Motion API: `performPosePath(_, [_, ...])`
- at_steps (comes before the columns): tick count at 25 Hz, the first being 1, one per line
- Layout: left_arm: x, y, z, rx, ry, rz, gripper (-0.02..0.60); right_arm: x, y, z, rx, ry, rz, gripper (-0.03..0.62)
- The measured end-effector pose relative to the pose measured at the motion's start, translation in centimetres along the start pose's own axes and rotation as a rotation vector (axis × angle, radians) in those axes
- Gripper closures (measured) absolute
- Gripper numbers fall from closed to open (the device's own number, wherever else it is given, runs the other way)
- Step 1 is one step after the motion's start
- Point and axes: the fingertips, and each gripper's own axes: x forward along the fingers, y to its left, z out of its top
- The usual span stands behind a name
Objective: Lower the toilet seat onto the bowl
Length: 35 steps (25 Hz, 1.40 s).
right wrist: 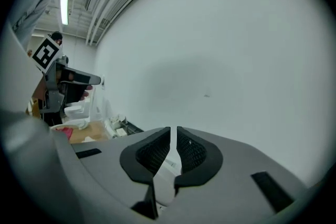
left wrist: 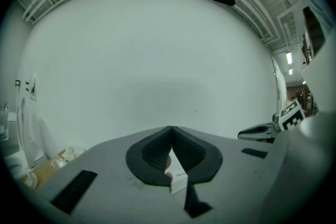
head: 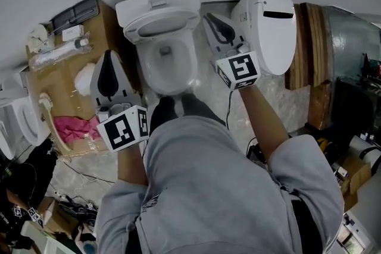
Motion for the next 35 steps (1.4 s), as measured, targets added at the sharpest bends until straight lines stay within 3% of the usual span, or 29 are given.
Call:
performPosePath(3, [0.5,-0.1,-0.2,-0.002,0.0,-0.004,0.581,1.3,0.4,-0.5,-0.042,0.014,0.04,0.537])
performPosePath(12, [1.4,-0.1,-1.6,0.005,0.014,-0.006,0.581,3.8,2.0,-3.5,-0.123,0.067,0.139,0.526])
performPosePath(35, [1.5,1.8,-7.2,-0.004,0.096,0.045,0.581,10.0,3.3,-12.0,-0.241,0.19,0.264,0.473])
